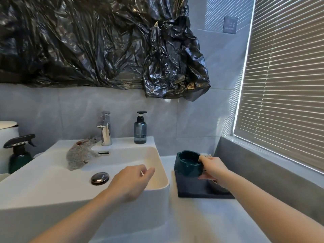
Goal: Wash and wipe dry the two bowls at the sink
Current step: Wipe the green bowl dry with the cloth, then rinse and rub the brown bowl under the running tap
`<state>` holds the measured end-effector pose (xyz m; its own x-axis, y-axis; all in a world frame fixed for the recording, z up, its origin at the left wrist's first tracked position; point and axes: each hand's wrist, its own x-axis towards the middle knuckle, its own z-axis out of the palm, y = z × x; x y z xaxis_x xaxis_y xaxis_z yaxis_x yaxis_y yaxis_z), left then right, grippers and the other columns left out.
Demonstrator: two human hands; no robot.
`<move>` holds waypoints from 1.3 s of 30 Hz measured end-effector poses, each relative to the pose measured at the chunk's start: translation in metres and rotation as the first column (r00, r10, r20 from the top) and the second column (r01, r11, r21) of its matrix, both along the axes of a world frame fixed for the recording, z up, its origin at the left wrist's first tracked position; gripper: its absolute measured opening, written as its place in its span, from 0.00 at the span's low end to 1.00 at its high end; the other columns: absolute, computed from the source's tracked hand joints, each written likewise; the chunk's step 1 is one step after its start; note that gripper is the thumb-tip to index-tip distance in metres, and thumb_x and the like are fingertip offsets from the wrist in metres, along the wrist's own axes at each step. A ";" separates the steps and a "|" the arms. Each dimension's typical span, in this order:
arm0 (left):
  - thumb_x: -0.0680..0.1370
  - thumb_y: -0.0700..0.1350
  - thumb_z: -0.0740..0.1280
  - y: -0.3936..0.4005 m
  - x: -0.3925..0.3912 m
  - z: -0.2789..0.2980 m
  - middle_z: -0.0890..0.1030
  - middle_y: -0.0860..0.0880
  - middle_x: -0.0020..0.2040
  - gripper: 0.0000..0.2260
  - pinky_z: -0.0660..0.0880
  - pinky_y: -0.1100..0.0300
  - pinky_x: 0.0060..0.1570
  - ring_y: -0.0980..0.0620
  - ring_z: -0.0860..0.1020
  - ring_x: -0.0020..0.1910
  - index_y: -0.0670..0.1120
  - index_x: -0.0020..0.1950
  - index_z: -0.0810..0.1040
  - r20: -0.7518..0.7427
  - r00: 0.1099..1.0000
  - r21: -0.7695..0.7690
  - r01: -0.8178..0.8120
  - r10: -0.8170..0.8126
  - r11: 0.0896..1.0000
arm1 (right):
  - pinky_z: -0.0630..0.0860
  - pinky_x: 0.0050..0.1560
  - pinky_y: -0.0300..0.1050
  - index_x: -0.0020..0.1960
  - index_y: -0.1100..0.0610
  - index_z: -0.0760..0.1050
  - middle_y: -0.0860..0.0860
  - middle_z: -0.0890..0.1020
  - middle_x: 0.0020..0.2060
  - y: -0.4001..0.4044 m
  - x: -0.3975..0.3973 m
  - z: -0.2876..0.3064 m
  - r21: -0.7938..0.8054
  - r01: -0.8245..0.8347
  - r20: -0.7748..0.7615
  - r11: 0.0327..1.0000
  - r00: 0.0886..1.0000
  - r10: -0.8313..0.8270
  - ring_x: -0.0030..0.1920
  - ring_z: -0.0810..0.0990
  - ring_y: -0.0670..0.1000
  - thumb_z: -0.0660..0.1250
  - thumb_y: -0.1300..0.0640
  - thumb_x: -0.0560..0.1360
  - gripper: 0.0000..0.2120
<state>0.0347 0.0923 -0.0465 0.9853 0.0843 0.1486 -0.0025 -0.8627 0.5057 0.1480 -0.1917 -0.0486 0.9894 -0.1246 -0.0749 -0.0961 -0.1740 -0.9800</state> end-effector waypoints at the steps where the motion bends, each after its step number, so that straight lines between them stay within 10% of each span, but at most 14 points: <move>1: 0.83 0.69 0.53 0.000 0.002 -0.001 0.83 0.53 0.47 0.23 0.77 0.52 0.50 0.52 0.81 0.51 0.55 0.43 0.76 -0.016 1.000 -0.004 0.005 -0.005 1.000 | 0.86 0.42 0.57 0.52 0.59 0.82 0.58 0.85 0.49 -0.003 0.004 -0.006 -0.036 0.005 -0.019 0.999 1.000 -0.006 0.45 0.87 0.60 0.68 0.56 0.79 0.07; 28: 0.80 0.64 0.61 0.005 0.012 -0.010 0.85 0.54 0.47 0.15 0.77 0.55 0.47 0.56 0.80 0.48 0.56 0.48 0.80 -0.020 1.000 -0.074 -0.009 0.007 0.997 | 0.85 0.34 0.46 0.60 0.62 0.75 0.58 0.80 0.53 0.008 0.022 -0.051 -0.490 -0.028 -0.176 0.871 0.982 -0.068 0.39 0.87 0.58 0.58 0.53 0.84 0.14; 35: 0.81 0.64 0.61 0.005 0.009 -0.010 0.84 0.55 0.48 0.14 0.77 0.55 0.47 0.56 0.80 0.48 0.57 0.49 0.80 -0.007 1.000 -0.071 -0.004 0.004 0.997 | 0.85 0.35 0.44 0.66 0.56 0.76 0.54 0.86 0.44 -0.003 0.008 -0.044 -0.545 -0.011 -0.071 0.839 0.997 -0.033 0.35 0.88 0.51 0.59 0.53 0.83 0.15; 39: 0.80 0.65 0.61 0.003 0.008 -0.008 0.83 0.56 0.48 0.14 0.77 0.55 0.49 0.56 0.79 0.48 0.57 0.48 0.80 0.000 1.000 -0.064 -0.003 0.003 0.998 | 0.79 0.59 0.47 0.66 0.48 0.80 0.48 0.85 0.59 -0.030 0.001 -0.040 -0.619 0.242 0.272 0.748 0.959 -0.085 0.57 0.83 0.51 0.65 0.54 0.77 0.18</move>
